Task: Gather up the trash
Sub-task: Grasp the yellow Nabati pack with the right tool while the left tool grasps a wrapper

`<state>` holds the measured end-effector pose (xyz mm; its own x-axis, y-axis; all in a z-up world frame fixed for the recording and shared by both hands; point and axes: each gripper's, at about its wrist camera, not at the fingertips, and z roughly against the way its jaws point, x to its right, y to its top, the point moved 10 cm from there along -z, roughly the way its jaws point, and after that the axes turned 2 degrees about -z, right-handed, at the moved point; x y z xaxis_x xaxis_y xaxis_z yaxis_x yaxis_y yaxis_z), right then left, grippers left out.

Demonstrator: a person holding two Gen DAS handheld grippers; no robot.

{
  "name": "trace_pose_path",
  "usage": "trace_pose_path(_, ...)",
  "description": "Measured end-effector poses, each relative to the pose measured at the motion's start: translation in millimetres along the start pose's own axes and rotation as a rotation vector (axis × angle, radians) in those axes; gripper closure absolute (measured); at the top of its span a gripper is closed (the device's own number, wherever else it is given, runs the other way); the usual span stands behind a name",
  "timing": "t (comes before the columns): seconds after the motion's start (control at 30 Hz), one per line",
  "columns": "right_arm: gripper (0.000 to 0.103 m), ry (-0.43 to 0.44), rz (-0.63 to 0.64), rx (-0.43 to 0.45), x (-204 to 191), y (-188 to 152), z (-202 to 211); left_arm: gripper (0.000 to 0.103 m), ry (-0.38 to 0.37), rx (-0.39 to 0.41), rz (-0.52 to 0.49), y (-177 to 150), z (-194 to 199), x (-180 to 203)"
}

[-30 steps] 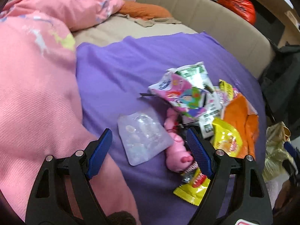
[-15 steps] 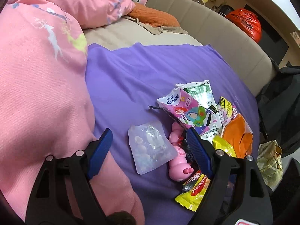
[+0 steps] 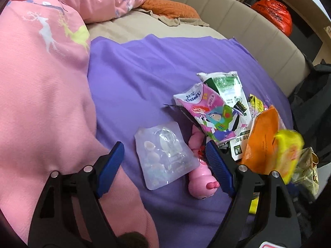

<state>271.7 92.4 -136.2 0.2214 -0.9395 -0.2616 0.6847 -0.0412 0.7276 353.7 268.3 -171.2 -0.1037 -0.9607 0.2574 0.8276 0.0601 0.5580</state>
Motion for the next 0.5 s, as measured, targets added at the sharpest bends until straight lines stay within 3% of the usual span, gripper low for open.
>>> trace_pose_path(0.17, 0.086, -0.042, -0.054, 0.042, 41.9, 6.3, 26.1, 0.039, 0.081, -0.058, 0.015, -6.3, -21.9, -13.5)
trace_pose_path(0.27, 0.086, -0.039, -0.075, 0.050, 49.2, 5.0, 32.8, 0.054, 0.117, -0.091, 0.028, -10.6, -28.0, -21.5)
trace_pose_path(0.33, 0.086, -0.036, -0.072, 0.055, 49.2, 4.2, 34.6, 0.085, 0.115, -0.081, 0.038, -10.4, -25.6, -23.3)
trace_pose_path(0.37, 0.086, -0.040, -0.063, 0.060, 48.8, 4.1, 36.8, 0.091, 0.107, -0.075, 0.047, -10.2, -24.7, -24.1)
trace_pose_path(0.5, 0.086, -0.034, -0.043, 0.082, 42.2, 9.2, 43.9, 0.100, 0.059, 0.000, 0.058, -3.4, -9.1, -16.5)
